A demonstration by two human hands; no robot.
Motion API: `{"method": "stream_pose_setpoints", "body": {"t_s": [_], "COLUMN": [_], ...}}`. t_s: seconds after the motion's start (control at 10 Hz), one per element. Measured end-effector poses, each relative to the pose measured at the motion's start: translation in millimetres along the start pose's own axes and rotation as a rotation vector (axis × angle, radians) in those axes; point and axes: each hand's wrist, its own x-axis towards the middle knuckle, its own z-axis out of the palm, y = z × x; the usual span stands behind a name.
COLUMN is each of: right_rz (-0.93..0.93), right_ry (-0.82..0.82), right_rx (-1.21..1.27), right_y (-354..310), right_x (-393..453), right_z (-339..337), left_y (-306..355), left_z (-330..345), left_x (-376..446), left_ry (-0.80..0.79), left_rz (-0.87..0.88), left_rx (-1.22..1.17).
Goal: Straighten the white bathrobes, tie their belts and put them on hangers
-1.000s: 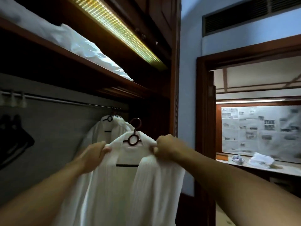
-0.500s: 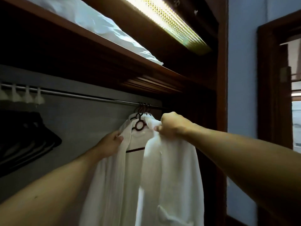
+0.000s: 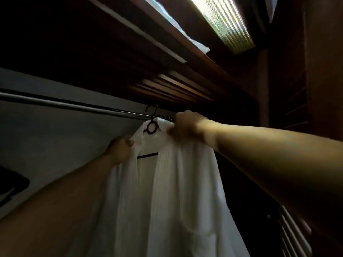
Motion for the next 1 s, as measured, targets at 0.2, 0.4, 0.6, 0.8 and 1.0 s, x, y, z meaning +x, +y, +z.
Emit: {"method": "stream_pose_setpoints", "body": {"t_s": [0.2,0.4,0.6,0.8,1.0], "right_rz": [0.066,-0.091,-0.060,-0.058,-0.004], "right_ry": [0.040,-0.079,0.015,-0.148,-0.141], "right_rx": [0.064,-0.153,-0.062,0.105,-0.010], "right_y": [-12,-11,5,18,49], "right_x": [46,63,34,-11,-70], "right_z": [44,90,111,71,35], "left_y": [-35,-67,-72,-46,15], "left_z": [30,67,92,71,37], "left_x": [53,78,79,51,-33], "left_ry": [-0.034,-0.105,-0.062,-0.112,-0.068], "left_rz": [0.014,-0.010,-0.044,-0.092,0.103], "left_rx": [-0.023,0.015,-0.020,0.021,-0.003]}}
